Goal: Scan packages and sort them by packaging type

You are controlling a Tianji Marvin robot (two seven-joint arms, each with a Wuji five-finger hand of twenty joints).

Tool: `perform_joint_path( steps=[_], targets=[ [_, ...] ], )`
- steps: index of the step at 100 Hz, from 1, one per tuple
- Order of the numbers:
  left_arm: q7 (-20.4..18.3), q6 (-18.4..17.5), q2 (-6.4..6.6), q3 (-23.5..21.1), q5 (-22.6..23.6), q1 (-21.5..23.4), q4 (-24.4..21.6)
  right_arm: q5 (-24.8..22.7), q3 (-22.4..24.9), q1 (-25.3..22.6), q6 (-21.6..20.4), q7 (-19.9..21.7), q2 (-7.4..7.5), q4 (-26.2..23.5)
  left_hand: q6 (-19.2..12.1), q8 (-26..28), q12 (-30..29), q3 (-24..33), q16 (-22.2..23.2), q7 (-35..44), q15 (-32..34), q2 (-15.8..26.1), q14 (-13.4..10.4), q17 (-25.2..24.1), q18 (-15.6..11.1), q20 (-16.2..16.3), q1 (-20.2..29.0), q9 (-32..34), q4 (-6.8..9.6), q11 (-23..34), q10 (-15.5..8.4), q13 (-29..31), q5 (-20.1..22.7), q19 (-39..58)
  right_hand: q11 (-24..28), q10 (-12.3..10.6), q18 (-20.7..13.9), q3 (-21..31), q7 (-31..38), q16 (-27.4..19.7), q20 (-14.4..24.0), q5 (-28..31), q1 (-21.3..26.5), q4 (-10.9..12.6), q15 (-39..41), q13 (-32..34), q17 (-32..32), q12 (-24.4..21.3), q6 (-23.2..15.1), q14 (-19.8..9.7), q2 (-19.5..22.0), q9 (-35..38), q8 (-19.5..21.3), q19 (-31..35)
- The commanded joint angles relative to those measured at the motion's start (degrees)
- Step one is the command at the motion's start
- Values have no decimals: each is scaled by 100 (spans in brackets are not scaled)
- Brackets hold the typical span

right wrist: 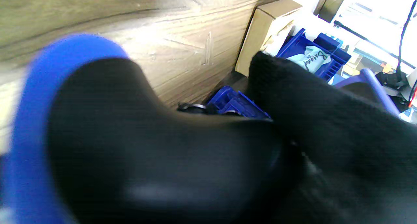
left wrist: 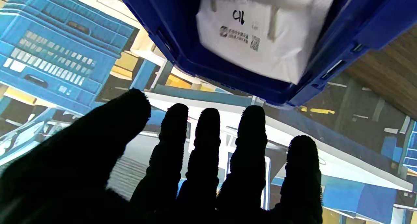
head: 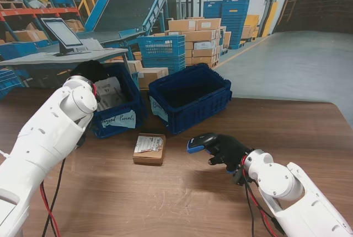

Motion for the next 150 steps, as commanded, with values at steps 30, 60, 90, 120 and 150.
perform_joint_path(
  steps=[30,60,90,120,150],
  targets=[
    [-190,190,69,-294,71,228,-616,21,-73,45,-61,16,-36,10,188,-255,-557,-194,-801,-466,-579,291,163,-189,-110,-180,-368,-400,213,-461,176,-430,-104,-383,-28,-56,5,120,438,152,30,323,467,0,219,64,8,84,-450,-298,316,-92,260,-1],
    [-741,312,277,-730,354,894,-1797,0,-105,71,-66,-101,-62,-26,184,-293,-731,-517,-1060,-576,-705,579,133,-168,-162,-296,-411,-371,233,-626,198,-489,0,-499,-27,-55,6,114,437,155,31,322,462,2,222,65,13,86,-449,-286,326,-88,260,2],
    [-1363,299,441,-1298,294,1764,-3147,-10,-72,31,-56,-204,-84,-101,247,-428,-926,-1112,-1359,-992,-946,970,165,-314,-244,-491,-447,-639,290,-890,261,-808,-132,-720,-35,-49,11,113,437,145,29,323,465,-3,207,89,33,80,-450,-286,318,-82,260,1],
    [-1848,-146,565,-1917,3,2830,-4376,8,-23,-31,54,-346,-119,-240,408,-588,-1121,-1711,-1675,-1583,-1155,1255,159,-414,-377,-639,-410,-1044,371,-1172,344,-1194,-342,-948,-39,-39,32,111,435,139,24,320,465,-8,195,90,34,78,-441,-285,322,-77,263,-4],
    [-1987,-1127,627,-2231,-105,3871,-5040,3,64,-140,143,-418,-133,-433,535,-707,-1263,-2057,-1908,-1995,-1327,1381,101,-505,-480,-737,-445,-1389,399,-1373,378,-1542,-549,-1096,-39,-39,26,107,434,143,22,320,470,-7,194,86,28,79,-441,-269,326,-77,265,-7]
  ],
)
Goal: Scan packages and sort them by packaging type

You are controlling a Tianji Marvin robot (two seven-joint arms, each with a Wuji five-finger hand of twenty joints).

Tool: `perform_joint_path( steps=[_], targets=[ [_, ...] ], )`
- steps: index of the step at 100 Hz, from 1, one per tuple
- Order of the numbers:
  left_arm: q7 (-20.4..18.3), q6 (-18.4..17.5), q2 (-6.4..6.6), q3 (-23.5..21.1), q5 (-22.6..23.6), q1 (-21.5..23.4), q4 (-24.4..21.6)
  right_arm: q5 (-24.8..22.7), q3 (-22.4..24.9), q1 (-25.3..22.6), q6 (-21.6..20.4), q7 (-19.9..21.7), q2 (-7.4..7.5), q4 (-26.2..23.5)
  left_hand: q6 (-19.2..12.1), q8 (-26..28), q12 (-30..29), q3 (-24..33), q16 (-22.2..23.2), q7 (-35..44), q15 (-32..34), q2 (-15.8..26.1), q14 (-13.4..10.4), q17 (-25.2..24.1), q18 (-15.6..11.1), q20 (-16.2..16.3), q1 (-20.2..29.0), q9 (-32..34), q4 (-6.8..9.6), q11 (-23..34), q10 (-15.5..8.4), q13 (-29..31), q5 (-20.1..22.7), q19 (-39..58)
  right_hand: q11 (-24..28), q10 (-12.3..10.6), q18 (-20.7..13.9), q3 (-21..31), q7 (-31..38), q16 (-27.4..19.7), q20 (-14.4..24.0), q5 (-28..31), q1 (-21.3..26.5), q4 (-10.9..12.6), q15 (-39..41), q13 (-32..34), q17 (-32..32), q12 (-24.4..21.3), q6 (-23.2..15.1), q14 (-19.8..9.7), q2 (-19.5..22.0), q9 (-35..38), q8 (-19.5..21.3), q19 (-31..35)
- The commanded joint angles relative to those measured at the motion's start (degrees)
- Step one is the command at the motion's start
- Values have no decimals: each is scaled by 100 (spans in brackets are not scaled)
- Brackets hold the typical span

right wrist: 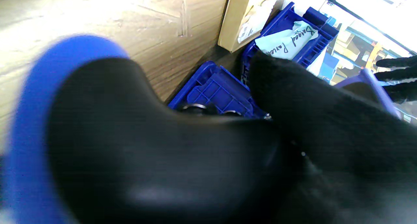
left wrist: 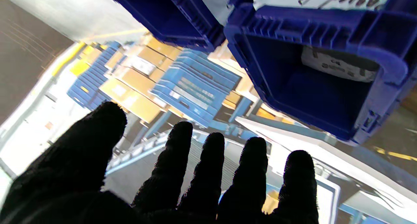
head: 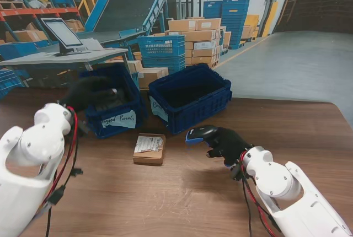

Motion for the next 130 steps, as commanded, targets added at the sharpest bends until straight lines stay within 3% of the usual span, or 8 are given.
perform_joint_path(
  steps=[1,38,60,80,96,112,130],
  targets=[
    [-65,-96,-2,30,13,246,-120,-10,21,-59,38,54,-48,-115,119,-135,-94,-209,-95,-128,-172,229,-6,-81,-170,-72,-144,-295,172,-141,12,-255,-187,-170,-39,-39,-7,108,434,144,22,320,472,-7,199,85,28,79,-441,-270,321,-77,263,-7],
    [246,-1165,-45,-142,-375,1310,-523,32,81,-155,62,-2,-62,-178,203,-230,-183,-382,-210,-397,-191,290,17,-112,-161,-109,-169,-432,177,-218,36,-393,-287,-226,-39,-39,6,107,433,145,22,320,474,-5,193,82,27,79,-438,-279,324,-77,266,-6],
    [-35,-1661,22,-174,-612,1639,-519,76,90,-182,48,-58,-78,-171,246,-281,-247,-543,-281,-543,-271,377,-13,-206,-220,-142,-162,-614,173,-323,48,-578,-413,-341,-39,-39,6,99,433,150,22,320,474,-6,199,83,27,79,-438,-260,325,-77,266,-6],
    [-231,-2080,67,49,-948,1629,-185,97,127,-235,54,-60,-78,-195,304,-315,-293,-635,-340,-639,-331,395,-44,-258,-273,-163,-117,-764,188,-402,73,-735,-512,-451,-40,-38,6,97,433,150,22,320,477,-6,195,81,27,79,-438,-269,326,-77,267,-6],
    [-333,-2332,106,330,-964,1467,119,132,166,-277,55,-41,-76,-202,345,-342,-317,-678,-375,-709,-363,377,-65,-295,-299,-174,-117,-873,196,-444,77,-838,-593,-539,-40,-38,6,99,431,150,22,318,481,-4,195,85,27,79,-432,-271,326,-77,269,-6],
    [-581,-2341,162,593,-995,1239,385,178,197,-314,56,-36,-78,-199,368,-371,-347,-754,-419,-780,-414,407,-70,-336,-325,-181,-134,-991,181,-497,66,-986,-680,-646,-44,-22,9,94,429,152,23,316,484,-5,198,84,22,78,-424,-261,328,-80,271,-7],
    [-533,-2439,172,896,-746,954,771,139,255,-371,50,51,-52,-244,349,-380,-370,-794,-440,-796,-425,351,-77,-335,-313,-167,-131,-1031,179,-535,82,-1023,-680,-731,-45,-22,9,93,427,152,24,317,487,-3,197,78,23,79,-423,-258,328,-80,273,-5]
  ],
)
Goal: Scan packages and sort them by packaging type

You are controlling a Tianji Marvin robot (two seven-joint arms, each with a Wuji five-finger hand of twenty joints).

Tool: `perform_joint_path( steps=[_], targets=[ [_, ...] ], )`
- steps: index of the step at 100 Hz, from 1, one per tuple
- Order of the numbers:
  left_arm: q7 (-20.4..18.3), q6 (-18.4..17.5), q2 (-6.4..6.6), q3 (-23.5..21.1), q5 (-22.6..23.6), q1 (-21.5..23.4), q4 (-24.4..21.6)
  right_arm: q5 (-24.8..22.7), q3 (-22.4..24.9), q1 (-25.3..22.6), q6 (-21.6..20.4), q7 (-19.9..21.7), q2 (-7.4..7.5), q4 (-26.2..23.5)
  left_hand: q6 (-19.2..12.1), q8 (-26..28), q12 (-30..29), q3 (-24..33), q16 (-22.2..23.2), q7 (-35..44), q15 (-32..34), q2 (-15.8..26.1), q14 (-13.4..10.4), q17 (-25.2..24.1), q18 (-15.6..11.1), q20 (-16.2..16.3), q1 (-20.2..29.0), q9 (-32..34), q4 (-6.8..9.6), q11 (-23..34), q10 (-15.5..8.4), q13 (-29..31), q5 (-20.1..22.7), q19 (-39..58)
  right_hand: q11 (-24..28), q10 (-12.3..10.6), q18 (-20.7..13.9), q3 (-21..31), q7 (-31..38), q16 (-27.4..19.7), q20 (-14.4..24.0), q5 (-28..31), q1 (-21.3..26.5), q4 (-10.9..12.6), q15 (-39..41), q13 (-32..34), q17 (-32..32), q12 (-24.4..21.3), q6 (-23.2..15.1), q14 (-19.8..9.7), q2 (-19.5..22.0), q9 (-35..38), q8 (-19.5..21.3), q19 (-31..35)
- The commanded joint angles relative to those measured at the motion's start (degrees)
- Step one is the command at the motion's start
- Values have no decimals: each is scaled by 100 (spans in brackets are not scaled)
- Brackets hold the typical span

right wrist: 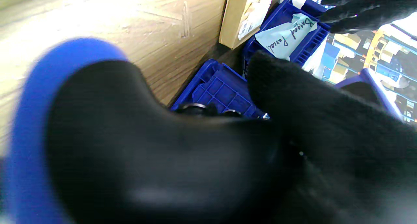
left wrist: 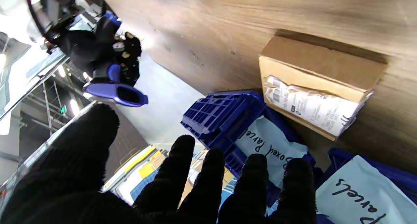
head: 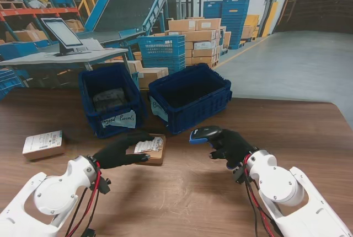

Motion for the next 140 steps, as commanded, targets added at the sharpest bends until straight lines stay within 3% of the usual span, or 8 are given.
perform_joint_path(
  steps=[1,23,42,77,88,140],
  targets=[
    [-32,-85,-26,92,109,-72,154,-25,15,-62,8,118,-16,-75,60,-42,-78,-137,-76,-78,-150,118,-89,-112,-172,-84,-134,-231,178,-99,9,-176,-200,-228,7,-22,-9,159,427,152,24,317,399,-5,219,78,23,78,-423,-258,273,-80,259,-4],
    [-107,-120,15,490,432,-508,587,-32,64,-72,48,229,8,-113,184,-94,-146,-140,-119,-203,-227,78,-69,-166,-208,-71,-231,-516,164,-252,67,-391,-448,-378,7,-22,-11,157,426,153,24,317,394,-5,220,77,22,78,-423,-264,281,-79,260,-5],
    [-181,-12,13,793,377,-856,942,5,58,-40,49,308,22,-105,332,-176,-202,-98,-152,-378,-275,56,-103,-213,-260,-50,-214,-804,146,-384,82,-550,-729,-513,7,-22,-12,160,425,153,25,317,395,-3,219,78,22,79,-423,-263,278,-79,261,-5],
    [-21,227,-16,1309,801,-1380,1405,59,56,-24,71,384,33,-107,658,-384,-351,-174,-247,-675,-377,-18,-121,-265,-292,-22,-374,-1141,79,-763,221,-814,-1315,-731,6,-21,-12,160,425,152,25,317,395,-4,219,77,22,80,-423,-263,285,-81,262,-6],
    [96,329,-37,1464,966,-1530,1534,76,56,-16,68,405,36,-104,760,-539,-439,-207,-296,-697,-381,-72,-114,-256,-274,6,-354,-1193,-25,-999,275,-875,-1495,-817,6,-21,-12,156,425,152,25,317,395,-4,218,72,21,80,-423,-257,285,-81,262,-6],
    [65,574,-38,2120,1332,-2251,2089,147,49,6,24,493,51,-64,845,-720,-566,-232,-377,-717,-413,-409,-130,-269,-269,7,-348,-1346,-173,-1171,317,-1020,-1676,-919,9,-8,-9,147,422,153,25,314,398,1,223,68,7,85,-413,-247,296,-83,267,-15]
  ],
)
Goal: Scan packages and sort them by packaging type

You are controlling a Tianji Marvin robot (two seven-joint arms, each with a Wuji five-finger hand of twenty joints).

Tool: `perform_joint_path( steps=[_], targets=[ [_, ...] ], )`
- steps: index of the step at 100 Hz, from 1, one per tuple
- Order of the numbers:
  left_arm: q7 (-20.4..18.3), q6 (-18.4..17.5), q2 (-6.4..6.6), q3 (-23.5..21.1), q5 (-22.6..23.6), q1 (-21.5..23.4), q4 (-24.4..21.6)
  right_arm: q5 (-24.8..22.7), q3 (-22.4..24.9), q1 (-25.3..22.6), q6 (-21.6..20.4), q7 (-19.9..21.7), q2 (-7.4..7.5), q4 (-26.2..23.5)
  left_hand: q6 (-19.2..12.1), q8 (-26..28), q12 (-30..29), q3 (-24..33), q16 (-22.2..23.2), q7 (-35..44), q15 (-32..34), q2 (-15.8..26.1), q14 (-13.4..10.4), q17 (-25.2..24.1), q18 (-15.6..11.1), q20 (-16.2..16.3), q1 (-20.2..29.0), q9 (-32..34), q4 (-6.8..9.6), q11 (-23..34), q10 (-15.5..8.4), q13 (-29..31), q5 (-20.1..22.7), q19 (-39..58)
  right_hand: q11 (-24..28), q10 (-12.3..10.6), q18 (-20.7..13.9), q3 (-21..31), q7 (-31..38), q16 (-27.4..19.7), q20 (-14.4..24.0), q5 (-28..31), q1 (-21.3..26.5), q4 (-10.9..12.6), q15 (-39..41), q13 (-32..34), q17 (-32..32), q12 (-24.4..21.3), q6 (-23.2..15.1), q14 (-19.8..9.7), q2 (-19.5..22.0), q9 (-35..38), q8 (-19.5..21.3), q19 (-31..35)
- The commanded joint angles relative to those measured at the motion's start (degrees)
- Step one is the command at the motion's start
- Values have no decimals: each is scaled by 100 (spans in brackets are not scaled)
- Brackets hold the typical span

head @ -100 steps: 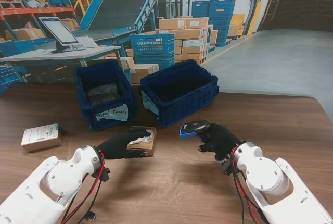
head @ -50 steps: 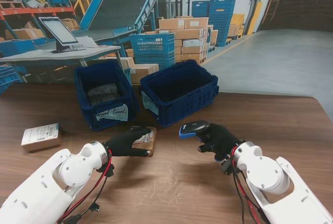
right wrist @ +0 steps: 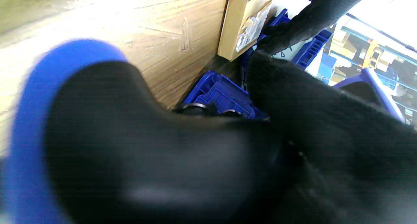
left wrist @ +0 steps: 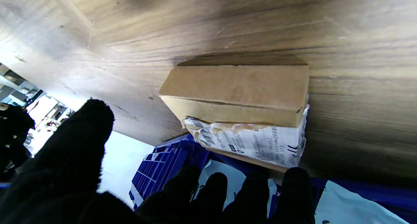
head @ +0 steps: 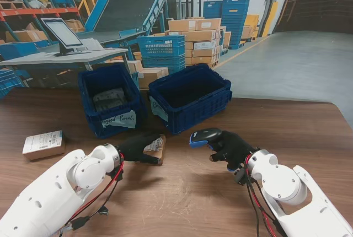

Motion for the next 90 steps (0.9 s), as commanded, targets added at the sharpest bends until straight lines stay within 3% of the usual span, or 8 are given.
perform_joint_path(
  steps=[1,31,61,90],
  targets=[
    [-123,13,-45,23,-50,-68,55,13,-7,-14,-11,91,-18,-23,171,-75,-133,-167,-81,-143,-128,-168,-113,-66,-83,7,-279,-262,-88,-170,107,-197,-284,-223,10,-8,-9,148,422,153,25,314,394,-3,234,70,6,85,-413,-248,295,-83,264,-12],
    [-187,60,-66,276,-161,-397,373,49,-10,3,-4,132,-13,4,174,-142,-295,-107,-121,-145,-127,-310,-109,-62,-69,-15,-338,-264,-146,-183,115,-228,-316,-242,10,-8,-5,145,420,151,26,311,397,-1,232,67,2,86,-406,-248,299,-83,270,-15],
    [-277,-127,-70,386,-334,-637,741,73,-42,56,10,185,-4,33,55,-173,-345,-145,-145,-148,-139,-302,-135,-95,-76,-34,-392,-265,-171,-181,17,-272,-426,-263,9,-8,-10,138,417,149,30,312,405,2,227,67,-8,86,-406,-244,297,-82,274,-15],
    [-364,-173,-6,71,-141,-400,385,91,-90,125,25,205,-5,77,-13,-170,-335,-173,-154,-121,-138,-277,-143,-93,-70,-45,-392,-245,-171,-142,-23,-270,-352,-282,9,-8,-5,141,417,149,31,313,410,4,227,65,-12,87,-406,-248,304,-82,275,-17]
  ],
)
